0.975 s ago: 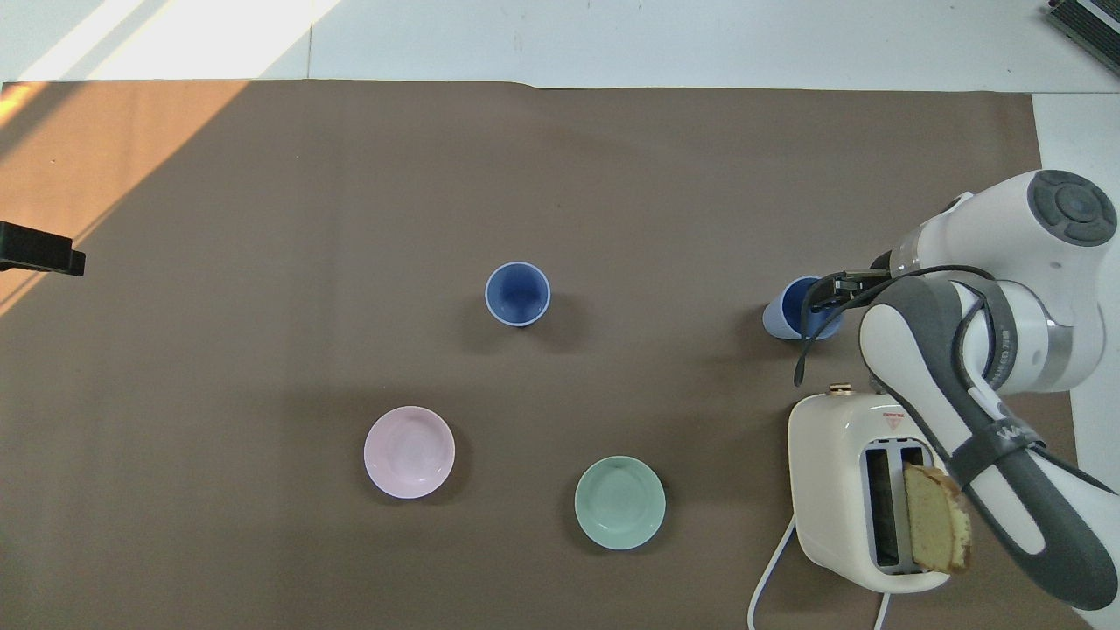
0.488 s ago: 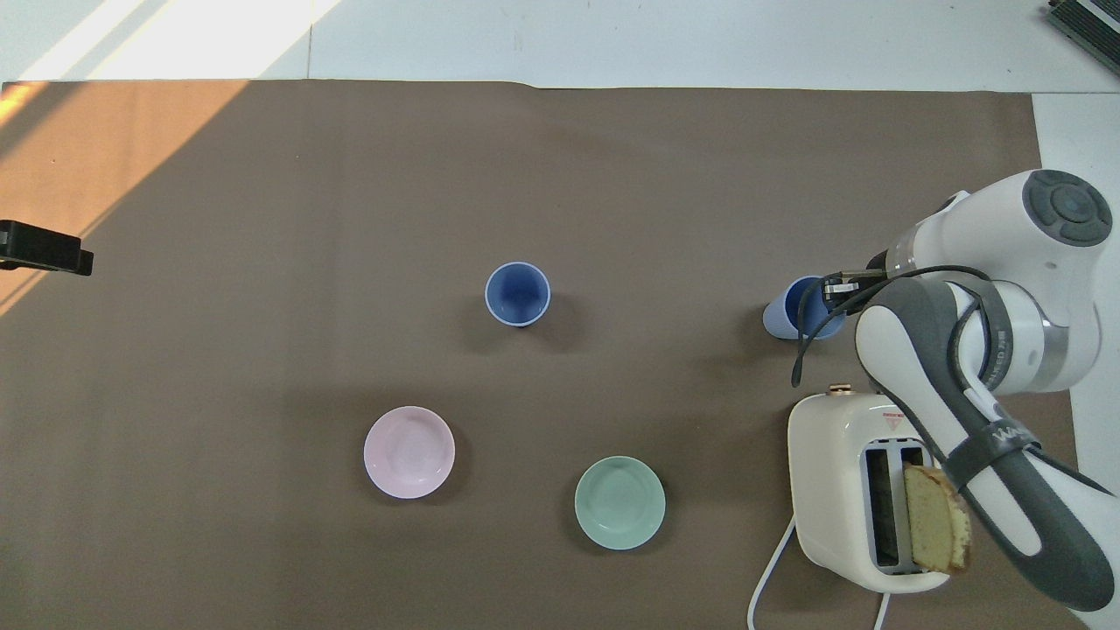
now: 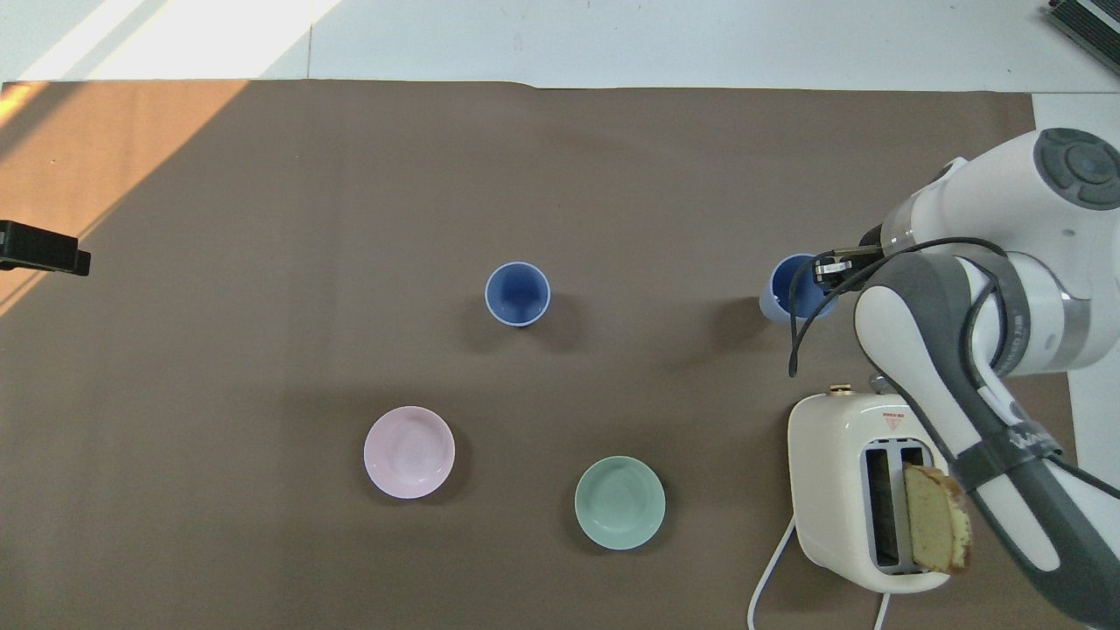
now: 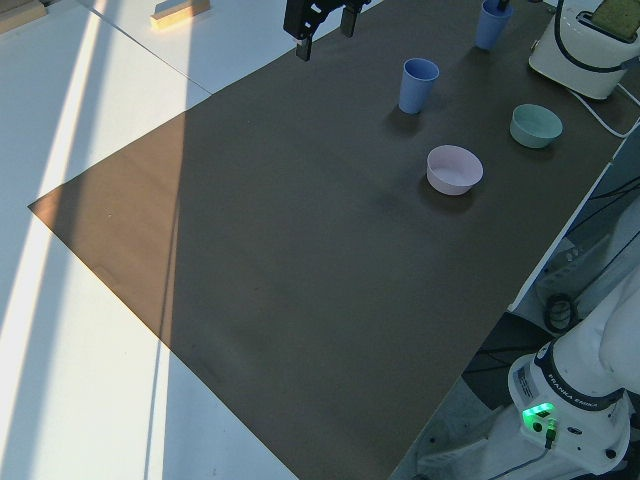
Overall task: Stack blue cups with both arms
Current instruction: 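Carry the blue cup with the right gripper over the center cup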
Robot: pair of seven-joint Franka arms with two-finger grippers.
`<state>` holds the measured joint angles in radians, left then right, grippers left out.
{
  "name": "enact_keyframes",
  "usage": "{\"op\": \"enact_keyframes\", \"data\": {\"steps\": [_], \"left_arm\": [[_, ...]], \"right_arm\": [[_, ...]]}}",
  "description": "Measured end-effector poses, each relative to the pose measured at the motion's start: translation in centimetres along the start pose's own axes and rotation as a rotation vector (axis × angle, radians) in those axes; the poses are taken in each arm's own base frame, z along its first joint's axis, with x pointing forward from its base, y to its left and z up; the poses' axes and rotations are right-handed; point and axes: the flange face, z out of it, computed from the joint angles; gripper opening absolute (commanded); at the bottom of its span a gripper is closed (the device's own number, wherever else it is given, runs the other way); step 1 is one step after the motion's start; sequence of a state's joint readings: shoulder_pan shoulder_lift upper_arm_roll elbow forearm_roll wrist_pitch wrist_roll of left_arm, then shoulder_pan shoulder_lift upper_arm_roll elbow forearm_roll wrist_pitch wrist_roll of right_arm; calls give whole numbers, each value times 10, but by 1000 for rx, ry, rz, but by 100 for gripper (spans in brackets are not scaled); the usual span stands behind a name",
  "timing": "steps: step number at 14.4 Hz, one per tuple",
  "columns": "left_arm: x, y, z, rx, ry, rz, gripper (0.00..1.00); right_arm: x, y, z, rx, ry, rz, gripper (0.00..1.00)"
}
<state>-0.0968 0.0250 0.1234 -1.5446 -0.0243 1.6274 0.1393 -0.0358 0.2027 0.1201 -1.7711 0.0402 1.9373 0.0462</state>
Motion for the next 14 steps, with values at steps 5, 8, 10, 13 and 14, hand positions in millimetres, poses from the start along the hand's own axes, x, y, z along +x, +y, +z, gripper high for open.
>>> {"op": "enact_keyframes", "data": {"steps": [5,8,10,13,14], "left_arm": [[0,-1,0,0,0,-2,100],[0,-1,0,0,0,-3,100],[0,-1,0,0,0,-3,100],[0,-1,0,0,0,-3,100],[0,-1,0,0,0,-3,100]], "right_arm": [[3,-49,-63,36,35,25,0],[-3,-110,-78,51,49,35,0],[-8,-167,-89,62,66,19,0],[-18,-241,-103,96,89,38,0],[-22,-260,-102,104,89,37,0]]}}
